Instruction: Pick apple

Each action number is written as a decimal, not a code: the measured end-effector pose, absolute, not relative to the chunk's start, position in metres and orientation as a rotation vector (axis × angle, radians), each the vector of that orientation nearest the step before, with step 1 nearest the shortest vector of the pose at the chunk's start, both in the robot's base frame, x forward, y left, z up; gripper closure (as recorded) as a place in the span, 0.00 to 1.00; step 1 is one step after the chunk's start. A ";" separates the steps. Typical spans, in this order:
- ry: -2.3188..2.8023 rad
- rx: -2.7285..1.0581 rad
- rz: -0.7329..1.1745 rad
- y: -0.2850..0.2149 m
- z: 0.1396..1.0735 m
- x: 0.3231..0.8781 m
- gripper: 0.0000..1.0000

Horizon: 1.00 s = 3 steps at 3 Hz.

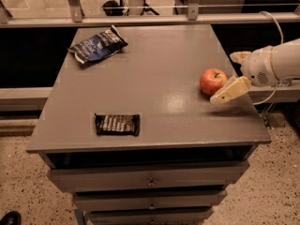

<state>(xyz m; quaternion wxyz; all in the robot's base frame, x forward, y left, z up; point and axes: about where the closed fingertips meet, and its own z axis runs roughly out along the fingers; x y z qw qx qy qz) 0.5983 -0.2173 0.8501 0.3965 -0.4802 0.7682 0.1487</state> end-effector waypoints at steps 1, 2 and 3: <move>1.941 -1.183 0.402 -0.214 0.840 0.605 0.24; 1.926 -1.149 0.418 -0.216 0.840 0.609 0.47; 1.884 -1.140 0.413 -0.217 0.856 0.610 0.70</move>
Offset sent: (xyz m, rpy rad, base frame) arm 0.0141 -0.0072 -0.0058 0.1039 -0.0256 -0.0510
